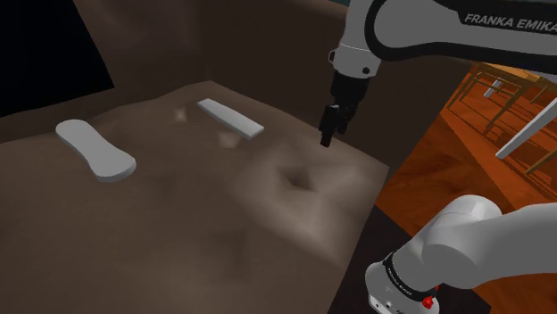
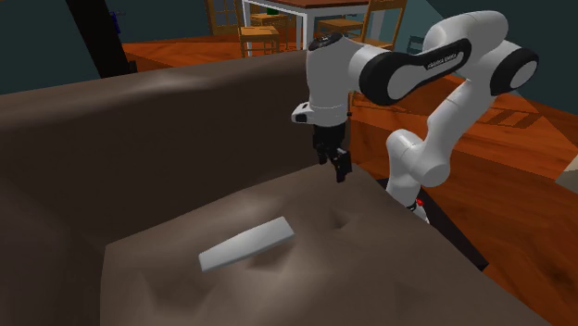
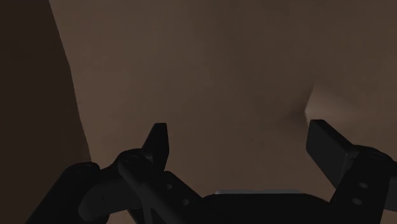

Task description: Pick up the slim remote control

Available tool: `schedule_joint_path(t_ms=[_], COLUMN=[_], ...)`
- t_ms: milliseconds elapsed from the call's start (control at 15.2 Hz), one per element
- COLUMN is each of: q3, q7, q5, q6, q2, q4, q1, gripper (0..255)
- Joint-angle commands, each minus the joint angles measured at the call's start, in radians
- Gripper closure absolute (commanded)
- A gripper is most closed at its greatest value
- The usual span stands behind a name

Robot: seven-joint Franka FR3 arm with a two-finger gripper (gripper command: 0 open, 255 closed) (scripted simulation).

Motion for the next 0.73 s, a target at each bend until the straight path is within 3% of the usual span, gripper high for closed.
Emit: schedule_joint_path(t_ms=[0, 660], q3=[0.02, 0.123], q7=[0.016, 0.13], q5=[-0.002, -0.064], q6=[0.033, 0.127], q2=[0.069, 0.423], q4=[0.049, 0.365], q1=[0.002, 0.02], gripper=[0, 0])
